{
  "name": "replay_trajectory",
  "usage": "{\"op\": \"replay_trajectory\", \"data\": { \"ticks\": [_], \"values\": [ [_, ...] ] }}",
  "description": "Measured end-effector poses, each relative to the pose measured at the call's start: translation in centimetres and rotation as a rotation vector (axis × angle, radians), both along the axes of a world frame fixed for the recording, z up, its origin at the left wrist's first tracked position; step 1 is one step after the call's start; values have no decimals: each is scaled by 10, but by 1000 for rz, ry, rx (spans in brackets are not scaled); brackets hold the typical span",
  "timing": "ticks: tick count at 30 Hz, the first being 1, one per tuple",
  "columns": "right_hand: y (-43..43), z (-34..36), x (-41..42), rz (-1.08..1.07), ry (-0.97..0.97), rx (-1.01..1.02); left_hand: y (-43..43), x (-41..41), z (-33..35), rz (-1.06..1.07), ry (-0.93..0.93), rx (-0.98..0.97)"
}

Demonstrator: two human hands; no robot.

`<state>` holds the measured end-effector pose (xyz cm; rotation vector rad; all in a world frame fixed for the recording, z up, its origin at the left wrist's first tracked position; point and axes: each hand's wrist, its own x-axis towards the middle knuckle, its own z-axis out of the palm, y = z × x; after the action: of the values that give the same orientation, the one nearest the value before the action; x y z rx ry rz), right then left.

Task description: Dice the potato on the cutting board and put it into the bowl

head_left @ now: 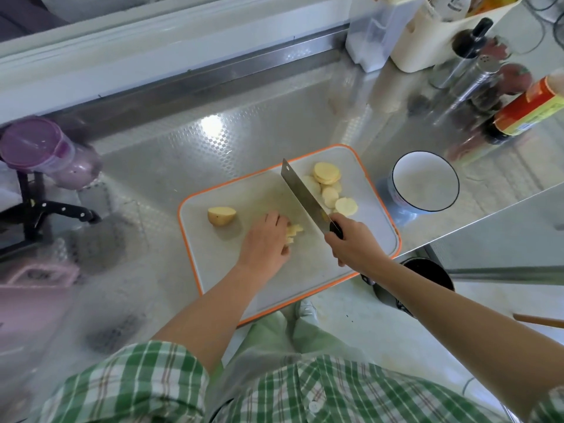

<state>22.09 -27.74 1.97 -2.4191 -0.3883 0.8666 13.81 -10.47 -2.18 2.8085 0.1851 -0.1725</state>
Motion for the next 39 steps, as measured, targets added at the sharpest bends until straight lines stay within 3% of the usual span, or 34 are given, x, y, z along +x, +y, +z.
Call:
{"op": "replay_trajectory", "data": {
  "ticks": [5,24,29,33,39],
  "values": [
    [6,-3,7,6,-116,-74,11,-11,-1,59,-29,-24],
    [3,1,12,13,-100,-10,30,24,7,40,-46,-96],
    [4,2,11,-28,-73,6,25,31,4,-29,77,-88],
    [7,5,9,4,14,-8,27,21,0,-99,43,-64],
    [11,-3,-7,38,-29,-31,18,11,1,-43,-13,-39]
  ]
}}
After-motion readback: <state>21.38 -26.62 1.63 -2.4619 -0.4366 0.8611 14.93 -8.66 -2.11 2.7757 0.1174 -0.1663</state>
